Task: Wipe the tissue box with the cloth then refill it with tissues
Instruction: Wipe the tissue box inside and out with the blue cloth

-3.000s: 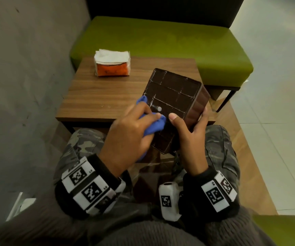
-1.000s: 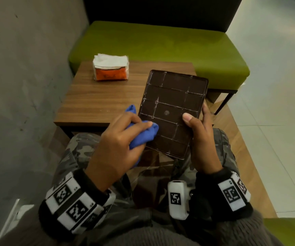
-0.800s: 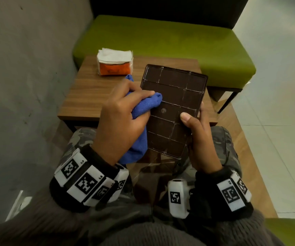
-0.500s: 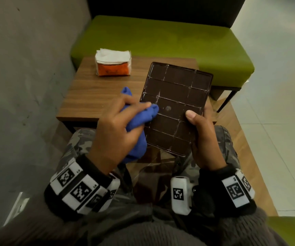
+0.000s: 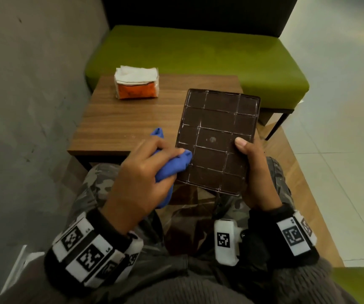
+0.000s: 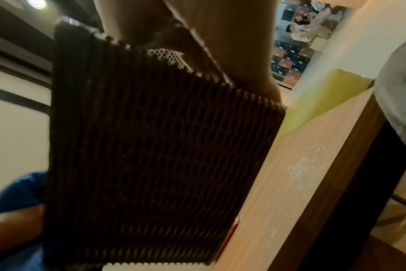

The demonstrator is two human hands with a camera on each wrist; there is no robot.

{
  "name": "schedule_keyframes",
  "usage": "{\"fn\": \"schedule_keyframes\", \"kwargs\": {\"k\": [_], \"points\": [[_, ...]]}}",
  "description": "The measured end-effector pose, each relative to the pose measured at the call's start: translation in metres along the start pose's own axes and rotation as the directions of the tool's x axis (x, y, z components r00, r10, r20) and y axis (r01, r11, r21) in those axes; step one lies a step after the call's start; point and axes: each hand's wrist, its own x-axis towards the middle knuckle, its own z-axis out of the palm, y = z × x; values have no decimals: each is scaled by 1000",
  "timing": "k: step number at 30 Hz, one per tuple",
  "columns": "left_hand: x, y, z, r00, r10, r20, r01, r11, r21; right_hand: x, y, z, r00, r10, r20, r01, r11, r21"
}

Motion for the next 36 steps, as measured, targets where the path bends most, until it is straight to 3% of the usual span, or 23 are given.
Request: {"fn": "schedule_keyframes", "kwargs": {"k": [7, 12, 14, 17, 22, 29, 34, 36], "points": [[46, -9, -14, 974, -75, -215, 54, 993, -101, -4, 7, 16, 998, -10, 60, 15, 997, -80], [19, 4, 3, 990, 129, 49, -129, 992, 4, -2, 1, 13, 997, -72, 30, 75, 991, -115], [23, -1, 3, 998, 59, 7, -59, 998, -37, -5, 3, 13, 996, -80, 41, 86, 983, -165], [37, -8, -2, 981, -124, -148, 107, 987, -120, -9, 9, 17, 995, -96, 30, 101, 972, -214], [6, 6, 6, 999, -44, -17, 45, 999, 29, -8, 7, 17, 985, -168, -26, 157, 957, -246], [23, 3, 3, 973, -200, -113, 199, 980, -26, -9, 17, 19, 982, -183, -46, 146, 892, -428], [-1, 16, 8, 974, -227, 0, 226, 970, 87, -11, 17, 16, 970, -232, -68, 169, 852, -496], [0, 10, 12, 965, -262, -12, 262, 961, 92, -12, 18, 18, 967, -246, -61, 178, 829, -530]]}}
